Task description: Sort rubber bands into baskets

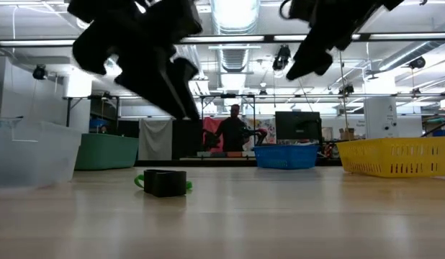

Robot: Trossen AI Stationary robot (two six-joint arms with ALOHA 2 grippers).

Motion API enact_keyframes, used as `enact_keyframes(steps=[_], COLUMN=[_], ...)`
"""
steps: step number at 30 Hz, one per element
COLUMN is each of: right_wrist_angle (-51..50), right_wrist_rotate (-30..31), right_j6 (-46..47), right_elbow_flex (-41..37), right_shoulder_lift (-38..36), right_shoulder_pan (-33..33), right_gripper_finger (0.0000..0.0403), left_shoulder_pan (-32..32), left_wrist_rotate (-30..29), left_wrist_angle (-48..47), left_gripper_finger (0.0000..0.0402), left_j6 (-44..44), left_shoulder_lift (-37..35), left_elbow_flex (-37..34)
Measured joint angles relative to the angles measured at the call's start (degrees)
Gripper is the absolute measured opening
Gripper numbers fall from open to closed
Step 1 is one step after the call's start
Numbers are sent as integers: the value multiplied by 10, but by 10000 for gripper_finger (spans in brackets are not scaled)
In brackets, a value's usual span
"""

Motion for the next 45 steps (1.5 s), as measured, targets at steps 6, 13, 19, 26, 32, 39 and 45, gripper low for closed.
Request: enact_keyframes(steps=[6, 13, 19, 26, 32, 39, 45], right_wrist_angle=[-5, -4, -1, 0, 4, 8, 8], right_wrist_rotate=[48, 60, 60, 60, 60, 60, 60], right_j6=[8, 24, 24, 24, 24, 23, 23], right_elbow_flex=[-28, -56, -63, -63, -63, -63, -63], right_shoulder_lift=[-84, -123, -117, -100, -97, -98, -98], right_shoulder_pan=[13, 13, 16, 19, 19, 19, 19], right_gripper_finger=[228, 228, 228, 228, 228, 228, 228], left_shoulder_pan=[-5, -8, -17, -17, -18, -19, -20], left_wrist_rotate=[73, 120, 130, 105, 105, 109, 109], left_wrist_angle=[47, 49, 53, 50, 52, 58, 61], left_gripper_finger=[177, 158, 144, 121, 101, 43, 7], left_j6=[1, -20, -43, -67, -72, -61, -57], left_shoulder_lift=[62, 104, 109, 112, 134, 134, 134], left_elbow_flex=[2, 19, 21, 11, 9, 11, 14])
